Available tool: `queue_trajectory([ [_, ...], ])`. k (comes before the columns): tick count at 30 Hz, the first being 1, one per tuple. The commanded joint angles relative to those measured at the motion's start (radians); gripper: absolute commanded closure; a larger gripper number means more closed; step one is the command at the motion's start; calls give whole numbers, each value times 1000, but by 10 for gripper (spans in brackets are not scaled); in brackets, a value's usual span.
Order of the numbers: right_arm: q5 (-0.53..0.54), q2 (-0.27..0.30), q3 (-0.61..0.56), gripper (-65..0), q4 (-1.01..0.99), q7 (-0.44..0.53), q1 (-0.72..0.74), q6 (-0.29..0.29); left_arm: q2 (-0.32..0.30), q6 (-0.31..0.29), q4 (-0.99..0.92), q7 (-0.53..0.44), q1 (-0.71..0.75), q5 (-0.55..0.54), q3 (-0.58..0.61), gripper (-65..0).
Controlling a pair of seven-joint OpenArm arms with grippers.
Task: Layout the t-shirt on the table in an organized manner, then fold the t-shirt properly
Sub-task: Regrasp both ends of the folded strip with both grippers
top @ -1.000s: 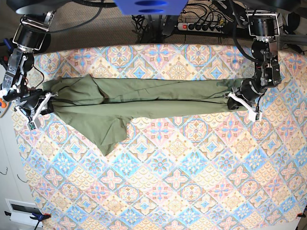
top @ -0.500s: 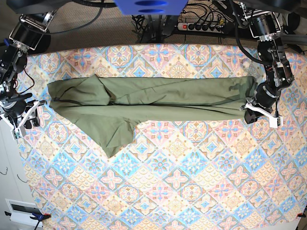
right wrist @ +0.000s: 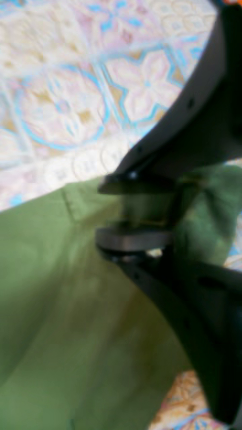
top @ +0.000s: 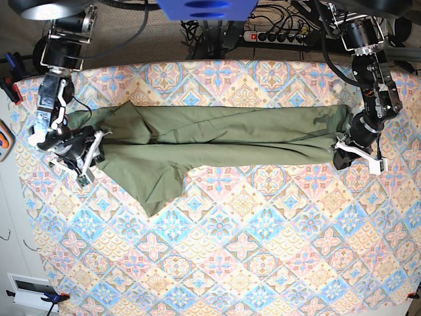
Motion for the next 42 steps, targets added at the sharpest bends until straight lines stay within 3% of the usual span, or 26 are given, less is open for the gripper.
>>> queue_trajectory([
  [1,5,10,0,-124,-9,24,24,1,-17,-6,19,-18,-11,-16,-10,-57],
  [10,0,9,-2,-93,-92,22,-47,1,-17,-4,18,-18,-11,-16,-10,-78],
  [17,0,9,-2,-93,-132,28,-64,1,-20,-4,18,53,-19,-13,-10,-357],
  [21,-1,9,-2,-92,-140,28,-64,1,-20,-4,18,56,-16,-10,-67,-440],
  [29,-1,9,-2,-92,-140,28,-65,1,-19,-4,16,91,20,-16,-204,-448],
  [35,-1,9,-2,-92,-130,28,-68,1,-16,-9,-53,224,24,-36,-207,-452],
  [42,-1,7,-2,-92,-130,28,-68,1,-17,-9,-108,241,26,-45,-207,-451],
])
